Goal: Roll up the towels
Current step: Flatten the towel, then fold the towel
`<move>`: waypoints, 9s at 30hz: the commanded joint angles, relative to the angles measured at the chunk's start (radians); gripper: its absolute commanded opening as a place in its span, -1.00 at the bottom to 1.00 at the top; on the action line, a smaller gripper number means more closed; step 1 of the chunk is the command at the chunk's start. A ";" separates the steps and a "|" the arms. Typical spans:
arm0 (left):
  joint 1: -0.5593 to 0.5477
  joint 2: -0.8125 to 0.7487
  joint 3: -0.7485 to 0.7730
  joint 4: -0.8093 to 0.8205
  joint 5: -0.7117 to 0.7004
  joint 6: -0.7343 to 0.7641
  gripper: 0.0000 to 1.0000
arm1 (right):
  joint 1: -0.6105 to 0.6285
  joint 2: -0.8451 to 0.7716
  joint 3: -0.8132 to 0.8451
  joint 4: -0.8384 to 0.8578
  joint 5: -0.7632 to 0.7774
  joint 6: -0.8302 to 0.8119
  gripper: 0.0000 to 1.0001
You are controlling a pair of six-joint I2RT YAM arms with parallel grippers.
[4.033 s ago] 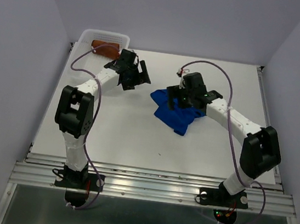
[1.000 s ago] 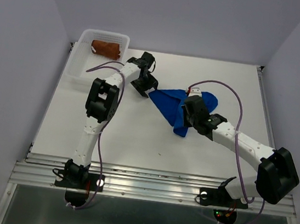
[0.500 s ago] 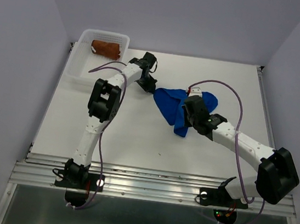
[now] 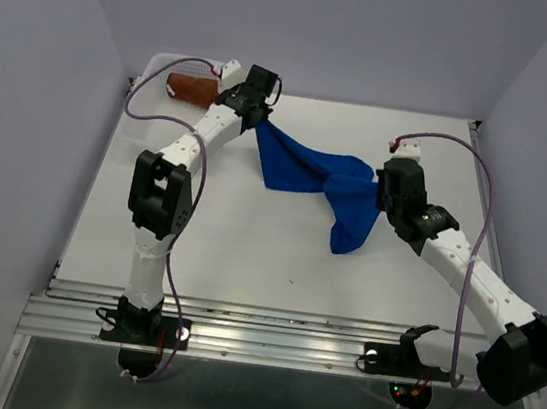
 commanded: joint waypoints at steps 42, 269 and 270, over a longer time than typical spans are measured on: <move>0.167 -1.028 -0.732 0.235 -0.038 -0.040 -1.00 | -0.205 -0.451 0.153 0.044 0.342 -0.300 -0.99; 0.161 -0.176 -0.564 0.110 0.338 0.190 -0.07 | -0.130 0.417 0.199 0.115 -0.260 0.032 1.00; 0.161 -0.175 -0.554 0.105 0.332 0.189 -0.08 | -0.130 0.419 0.200 0.113 -0.254 0.030 1.00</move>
